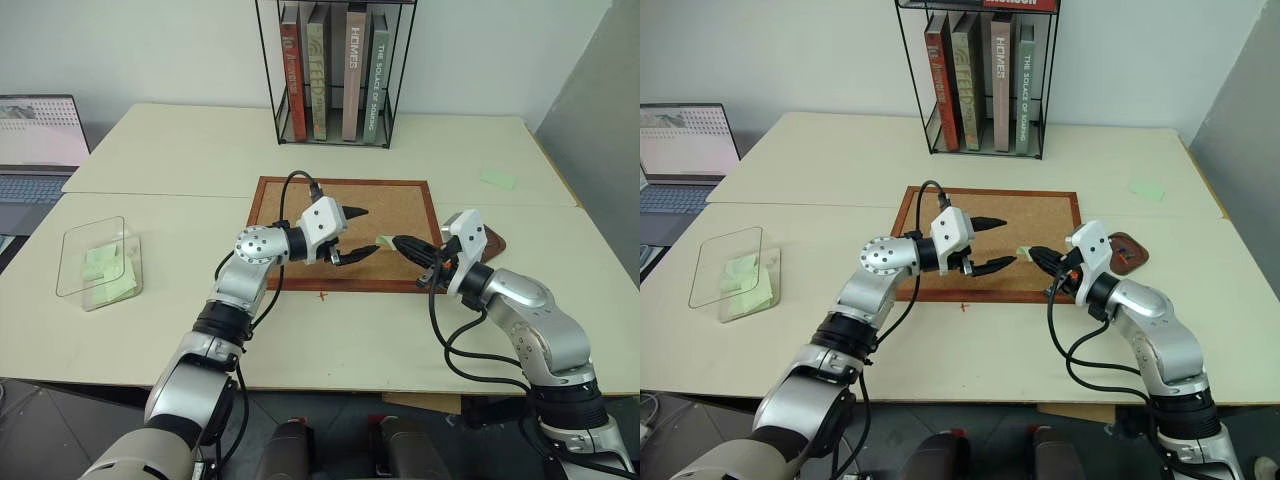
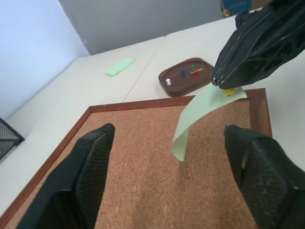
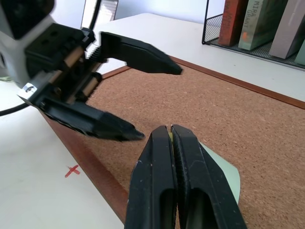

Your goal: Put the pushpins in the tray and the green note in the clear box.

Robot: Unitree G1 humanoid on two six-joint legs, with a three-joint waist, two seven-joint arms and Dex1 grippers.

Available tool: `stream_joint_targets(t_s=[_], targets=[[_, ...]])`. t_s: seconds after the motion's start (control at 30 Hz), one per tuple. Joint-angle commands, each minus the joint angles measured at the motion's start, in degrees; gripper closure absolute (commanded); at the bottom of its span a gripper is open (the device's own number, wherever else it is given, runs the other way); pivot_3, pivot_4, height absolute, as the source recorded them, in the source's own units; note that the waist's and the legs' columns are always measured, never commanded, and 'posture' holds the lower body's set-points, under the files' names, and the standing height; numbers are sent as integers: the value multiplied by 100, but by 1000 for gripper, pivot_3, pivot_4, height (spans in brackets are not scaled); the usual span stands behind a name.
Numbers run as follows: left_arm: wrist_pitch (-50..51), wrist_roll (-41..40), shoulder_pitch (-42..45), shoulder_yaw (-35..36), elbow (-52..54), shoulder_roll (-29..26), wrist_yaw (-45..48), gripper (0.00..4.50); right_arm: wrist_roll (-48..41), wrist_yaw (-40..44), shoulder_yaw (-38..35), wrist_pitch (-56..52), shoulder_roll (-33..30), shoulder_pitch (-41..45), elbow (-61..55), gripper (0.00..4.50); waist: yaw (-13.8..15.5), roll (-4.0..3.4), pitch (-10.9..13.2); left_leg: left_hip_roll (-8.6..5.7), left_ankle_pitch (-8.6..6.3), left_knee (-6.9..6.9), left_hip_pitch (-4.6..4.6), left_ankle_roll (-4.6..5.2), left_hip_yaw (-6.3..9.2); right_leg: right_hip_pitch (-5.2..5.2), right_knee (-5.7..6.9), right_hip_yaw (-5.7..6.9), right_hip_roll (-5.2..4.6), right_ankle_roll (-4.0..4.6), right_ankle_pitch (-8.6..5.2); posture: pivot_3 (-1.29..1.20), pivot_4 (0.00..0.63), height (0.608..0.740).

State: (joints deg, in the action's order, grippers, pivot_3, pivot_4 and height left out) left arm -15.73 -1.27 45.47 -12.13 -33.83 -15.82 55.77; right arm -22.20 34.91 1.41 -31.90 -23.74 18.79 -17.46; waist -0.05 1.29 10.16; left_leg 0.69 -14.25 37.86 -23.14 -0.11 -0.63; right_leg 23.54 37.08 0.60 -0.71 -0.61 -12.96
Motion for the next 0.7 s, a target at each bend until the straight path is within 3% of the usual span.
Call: stream_joint_targets(t_s=[0.03, 0.27, 0.7], targets=[[-469, 157, 228, -105, -310, 90, -18, 558, -145, -15, -9, -101, 9, 132, -313, 4500, -1, 0, 0, 0, 0, 0, 0, 0, 0, 0, 0, 0, 0, 0, 0, 0, 150, 740], [-904, 363, 570, -141, -1057, 245, -177, 558, -164, -36, 29, -183, 43, 169, -372, 4500, -1, 2, 1, -1, 0, 2, 0, 0, 0, 0, 2, 6, 1, -1, 1, 0, 150, 740], [-876, 174, 526, -54, -1193, 319, 282, 2869, -192, -55, 86, -226, 86, 110, -446, 4500, -6, 2, 1, 0, 0, 3, -3, 0, -1, 2, 1, 7, 2, -1, 1, 0, 150, 740]])
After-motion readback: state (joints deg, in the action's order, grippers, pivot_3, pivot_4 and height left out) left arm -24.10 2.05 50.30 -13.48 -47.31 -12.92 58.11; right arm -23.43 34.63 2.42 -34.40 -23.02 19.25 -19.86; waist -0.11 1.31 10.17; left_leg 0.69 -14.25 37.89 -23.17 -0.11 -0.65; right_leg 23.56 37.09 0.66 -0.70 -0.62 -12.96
